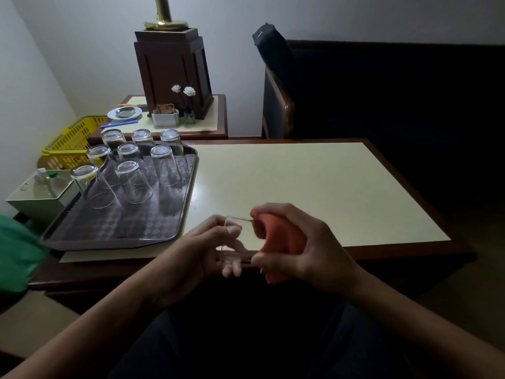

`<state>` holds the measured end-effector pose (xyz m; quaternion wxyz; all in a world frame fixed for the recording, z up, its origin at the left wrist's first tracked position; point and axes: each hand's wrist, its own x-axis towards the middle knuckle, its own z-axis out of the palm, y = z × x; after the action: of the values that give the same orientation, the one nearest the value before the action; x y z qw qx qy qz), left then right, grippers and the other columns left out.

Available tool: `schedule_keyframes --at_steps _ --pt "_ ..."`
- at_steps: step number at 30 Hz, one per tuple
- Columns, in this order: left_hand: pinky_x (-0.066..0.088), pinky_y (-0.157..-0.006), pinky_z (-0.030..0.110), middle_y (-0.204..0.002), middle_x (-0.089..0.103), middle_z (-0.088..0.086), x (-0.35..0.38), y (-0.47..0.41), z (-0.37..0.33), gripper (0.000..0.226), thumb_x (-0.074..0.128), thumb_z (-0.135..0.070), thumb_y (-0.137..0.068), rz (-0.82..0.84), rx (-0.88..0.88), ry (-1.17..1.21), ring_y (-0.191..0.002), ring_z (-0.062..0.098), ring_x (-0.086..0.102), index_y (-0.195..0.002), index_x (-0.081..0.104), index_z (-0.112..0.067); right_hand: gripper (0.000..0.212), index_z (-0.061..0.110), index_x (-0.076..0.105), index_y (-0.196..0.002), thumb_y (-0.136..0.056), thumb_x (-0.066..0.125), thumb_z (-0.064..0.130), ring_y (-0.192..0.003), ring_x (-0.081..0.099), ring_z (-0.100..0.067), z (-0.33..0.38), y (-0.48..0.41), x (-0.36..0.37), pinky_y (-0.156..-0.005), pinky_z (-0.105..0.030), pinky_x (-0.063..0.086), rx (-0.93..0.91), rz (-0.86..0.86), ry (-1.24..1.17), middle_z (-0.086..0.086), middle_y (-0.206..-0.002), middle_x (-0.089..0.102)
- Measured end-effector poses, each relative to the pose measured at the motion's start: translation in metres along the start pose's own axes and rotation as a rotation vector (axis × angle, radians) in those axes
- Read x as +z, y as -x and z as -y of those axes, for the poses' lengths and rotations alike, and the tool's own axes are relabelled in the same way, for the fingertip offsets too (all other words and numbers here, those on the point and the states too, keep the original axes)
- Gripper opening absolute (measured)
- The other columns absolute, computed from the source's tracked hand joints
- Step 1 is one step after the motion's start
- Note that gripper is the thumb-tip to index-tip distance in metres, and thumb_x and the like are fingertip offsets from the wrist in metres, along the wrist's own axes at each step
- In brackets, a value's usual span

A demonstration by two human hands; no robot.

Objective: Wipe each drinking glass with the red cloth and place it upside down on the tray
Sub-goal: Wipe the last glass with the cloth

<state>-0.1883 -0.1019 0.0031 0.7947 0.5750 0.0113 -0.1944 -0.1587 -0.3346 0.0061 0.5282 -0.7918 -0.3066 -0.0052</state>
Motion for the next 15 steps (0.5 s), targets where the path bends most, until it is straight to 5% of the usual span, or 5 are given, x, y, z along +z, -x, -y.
schedule_keyframes --at_steps 3,7,11,13,15 --pt "0.056 -0.081 0.043 -0.12 0.06 0.022 -0.001 0.01 -0.005 0.058 0.085 -0.005 -0.08 0.109 0.232 -0.34 -0.088 0.033 0.064 -0.129 0.057 -0.013 0.044 0.019 0.074 -0.12 -0.08 0.084 0.035 -0.104 0.072 -0.022 0.002 -0.008 -0.003 -0.08 -0.036 0.063 0.589 0.148 -0.761 -0.006 -0.118 0.073" --pt "0.058 -0.094 0.046 -0.131 0.059 0.004 0.004 0.017 -0.002 0.063 0.087 -0.004 -0.08 0.185 0.484 -0.691 -0.107 0.033 0.065 -0.134 0.058 -0.017 0.072 0.008 0.068 -0.128 -0.08 0.081 0.06 -0.09 0.075 -0.028 -0.006 -0.006 -0.01 -0.058 -0.032 0.064 0.858 0.522 -0.882 -0.022 -0.118 0.066" --pt "0.059 -0.093 0.049 -0.125 0.062 0.011 -0.001 0.018 -0.007 0.069 0.089 -0.004 -0.077 0.157 0.381 -0.609 -0.102 0.035 0.068 -0.136 0.056 -0.019 0.062 0.008 0.07 -0.124 -0.088 0.072 0.059 -0.077 0.076 -0.025 -0.006 -0.008 -0.017 -0.051 -0.026 0.06 0.806 0.512 -0.792 -0.026 -0.115 0.065" --pt "0.059 -0.084 0.047 -0.12 0.064 0.013 0.0 0.018 -0.007 0.066 0.089 -0.002 -0.077 0.095 0.324 -0.568 -0.091 0.041 0.066 -0.133 0.056 -0.017 0.04 0.018 0.072 -0.122 -0.089 0.08 0.038 -0.095 0.074 -0.024 -0.001 -0.007 -0.02 -0.072 -0.035 0.065 0.584 0.389 -0.593 -0.011 -0.116 0.071" --pt "0.058 -0.067 0.04 -0.11 0.068 0.016 0.009 0.013 -0.004 0.055 0.089 -0.012 -0.079 -0.011 0.26 -0.488 -0.073 0.038 0.065 -0.123 0.057 -0.013 0.054 0.03 0.068 -0.132 -0.084 0.091 0.025 -0.115 0.07 -0.015 0.003 -0.003 -0.022 -0.093 -0.037 0.063 0.259 0.29 -0.153 0.009 -0.128 0.07"
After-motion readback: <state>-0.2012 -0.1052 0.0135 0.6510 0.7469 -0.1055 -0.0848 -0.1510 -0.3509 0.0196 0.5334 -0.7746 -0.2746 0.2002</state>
